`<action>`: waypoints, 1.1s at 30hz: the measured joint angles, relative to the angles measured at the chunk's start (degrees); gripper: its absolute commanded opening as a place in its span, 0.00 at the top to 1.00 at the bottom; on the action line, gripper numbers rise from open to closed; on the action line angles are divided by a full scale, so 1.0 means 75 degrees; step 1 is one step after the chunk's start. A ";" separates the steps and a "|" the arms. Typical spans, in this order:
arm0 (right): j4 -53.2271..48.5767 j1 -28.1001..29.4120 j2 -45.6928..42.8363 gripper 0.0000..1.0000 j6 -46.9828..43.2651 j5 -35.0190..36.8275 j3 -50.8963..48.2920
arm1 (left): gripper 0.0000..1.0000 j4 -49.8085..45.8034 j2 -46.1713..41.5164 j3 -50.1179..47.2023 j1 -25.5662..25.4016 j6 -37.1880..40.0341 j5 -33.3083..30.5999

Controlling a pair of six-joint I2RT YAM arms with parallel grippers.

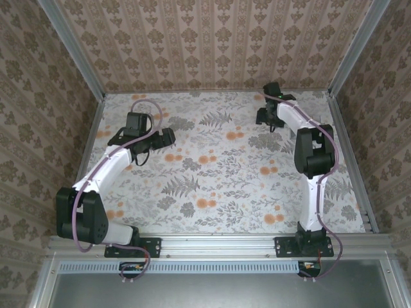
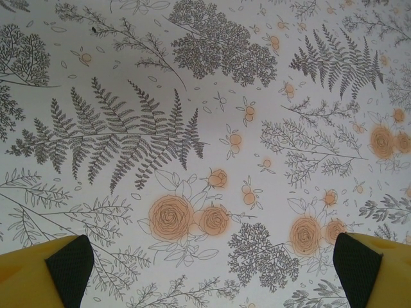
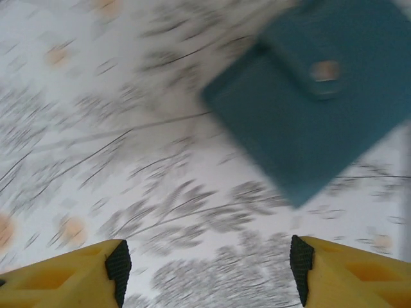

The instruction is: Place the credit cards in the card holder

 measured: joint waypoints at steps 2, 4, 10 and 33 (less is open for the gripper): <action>-0.0003 -0.0187 0.0003 0.32 0.0688 0.0219 -0.0003 | 0.00 0.0044 -0.0076 -0.0105 0.0000 -0.0055 0.0006; 0.0029 -0.0283 0.0006 0.33 0.1352 0.0350 -0.0003 | 0.00 0.0119 -0.0160 -0.0207 -0.0012 -0.0087 0.0044; 0.0213 -0.0277 0.0321 0.38 0.2891 0.0358 0.0070 | 0.00 0.0187 -0.0221 -0.0242 -0.0015 -0.0114 0.0064; 0.1830 -0.0807 0.0580 0.82 0.5045 0.0006 -0.0542 | 0.01 0.0157 -0.0615 -0.0274 -0.0058 -0.0137 0.0052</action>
